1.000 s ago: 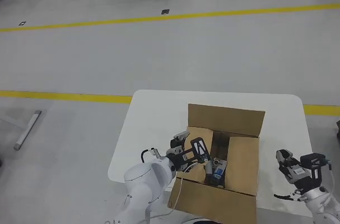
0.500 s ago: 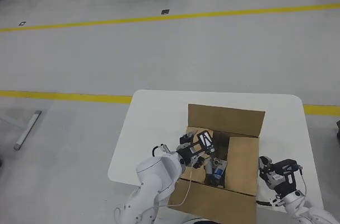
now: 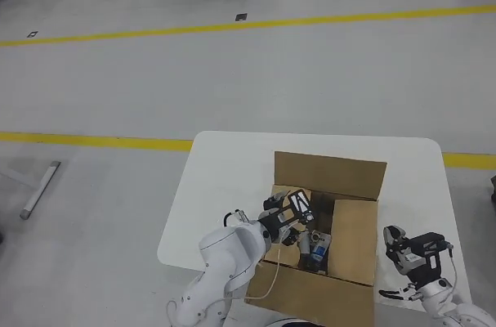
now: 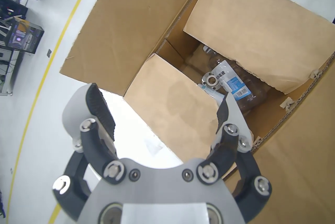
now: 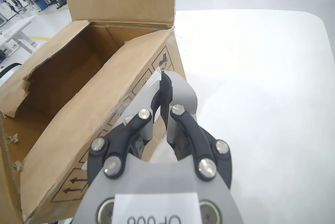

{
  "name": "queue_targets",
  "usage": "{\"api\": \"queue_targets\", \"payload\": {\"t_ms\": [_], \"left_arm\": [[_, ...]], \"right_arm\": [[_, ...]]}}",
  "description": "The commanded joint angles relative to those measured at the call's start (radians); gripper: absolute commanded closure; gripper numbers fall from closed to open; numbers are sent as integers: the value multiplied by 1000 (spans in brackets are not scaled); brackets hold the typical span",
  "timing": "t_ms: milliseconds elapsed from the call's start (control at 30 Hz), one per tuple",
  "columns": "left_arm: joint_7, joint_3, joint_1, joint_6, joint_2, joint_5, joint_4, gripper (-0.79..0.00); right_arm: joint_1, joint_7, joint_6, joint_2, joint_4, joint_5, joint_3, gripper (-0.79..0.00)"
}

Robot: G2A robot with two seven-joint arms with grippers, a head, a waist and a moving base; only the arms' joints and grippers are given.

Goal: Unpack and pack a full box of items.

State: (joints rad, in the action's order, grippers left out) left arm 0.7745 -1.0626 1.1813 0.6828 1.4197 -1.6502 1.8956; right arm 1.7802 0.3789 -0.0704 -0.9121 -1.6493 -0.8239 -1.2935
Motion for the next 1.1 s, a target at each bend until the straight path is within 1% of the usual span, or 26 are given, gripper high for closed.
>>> {"api": "queue_targets", "payload": {"t_ms": [0,67,133,233,333,367,433,533,600,767,1000,1033,1067], "left_arm": [[4,20,5,-6,0,-22,-27,-785],[15,58,-14,-46,6,-35,-62,-785],[13,96,-41,-102,18,-1,-112,-785],[69,161,-99,-181,39,4,-197,-785],[134,222,-161,-218,59,1,-274,-785],[147,230,-170,-227,63,3,-289,-785],[190,261,-200,-250,71,-43,-322,-785],[229,309,-228,-281,82,-125,-354,-785],[228,335,-234,-295,89,-157,-367,-785],[255,357,-249,-309,98,-220,-385,-785],[279,355,-228,-331,101,-284,-360,-782],[279,352,-224,-330,101,-287,-356,-588],[278,350,-220,-328,101,-292,-351,-440]], "right_arm": [[-1,12,4,-4,-4,3,-2,0],[4,32,10,-8,-9,11,-6,0],[9,46,21,-12,-12,20,-14,0],[16,49,28,-16,-13,35,-30,0],[22,43,29,-20,-10,51,-45,0],[24,42,29,-21,-9,54,-48,0],[27,41,28,-24,-7,64,-55,0],[34,54,33,-30,-7,81,-64,0],[37,55,35,-34,-7,84,-68,0],[36,46,33,-41,-9,80,-76,0],[28,34,29,-52,-8,71,-78,0],[27,33,29,-54,-7,70,-79,0],[27,32,29,-55,-7,69,-80,0]]}}
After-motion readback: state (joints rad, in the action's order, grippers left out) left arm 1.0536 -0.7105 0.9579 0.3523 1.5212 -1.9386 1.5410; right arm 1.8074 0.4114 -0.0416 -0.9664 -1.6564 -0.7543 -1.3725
